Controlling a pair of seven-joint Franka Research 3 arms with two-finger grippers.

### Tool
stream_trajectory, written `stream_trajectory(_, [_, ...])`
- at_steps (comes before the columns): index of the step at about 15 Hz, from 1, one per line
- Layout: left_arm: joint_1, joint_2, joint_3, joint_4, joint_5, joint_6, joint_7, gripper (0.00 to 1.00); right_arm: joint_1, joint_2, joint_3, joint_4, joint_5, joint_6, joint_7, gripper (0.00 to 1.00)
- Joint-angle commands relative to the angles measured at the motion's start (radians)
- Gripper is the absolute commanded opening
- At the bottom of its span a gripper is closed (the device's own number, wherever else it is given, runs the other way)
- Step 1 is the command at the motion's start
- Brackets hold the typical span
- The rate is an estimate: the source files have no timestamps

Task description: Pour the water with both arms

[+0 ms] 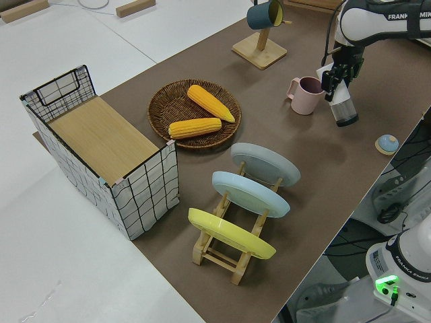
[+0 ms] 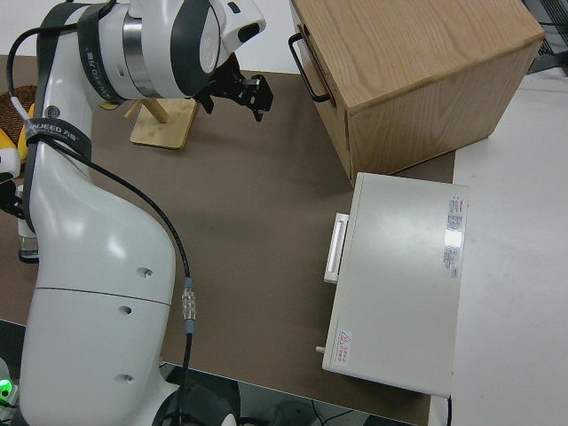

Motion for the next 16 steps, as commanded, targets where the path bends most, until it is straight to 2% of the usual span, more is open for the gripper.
stream_trajectory(1, [-0.026,-0.136,-0.009,-0.165,-0.023,0.18,-0.006,0.0,-0.023,-0.025,0.015,-0.034,0.018,0.022,-0.019,0.992])
stream_trajectory(4, [-0.036,-0.167,-0.009,-0.213,-0.035,0.233,-0.007,0.0,-0.023,-0.025,0.015,-0.034,0.018,0.022,-0.019,0.992])
stream_trajectory(10, [-0.019,-0.224,0.005,-0.234,-0.035,0.231,-0.035,0.0,-0.023,-0.025,0.015,-0.034,0.018,0.022,-0.019,0.992])
stream_trajectory(12, [0.011,-0.234,0.02,-0.23,-0.035,0.236,-0.04,0.0,-0.023,-0.025,0.015,-0.034,0.018,0.022,-0.019,0.992])
stream_trajectory(16, [0.124,-0.231,0.024,-0.213,-0.031,0.331,-0.036,0.0,-0.023,-0.025,0.015,-0.034,0.018,0.022,-0.019,0.992])
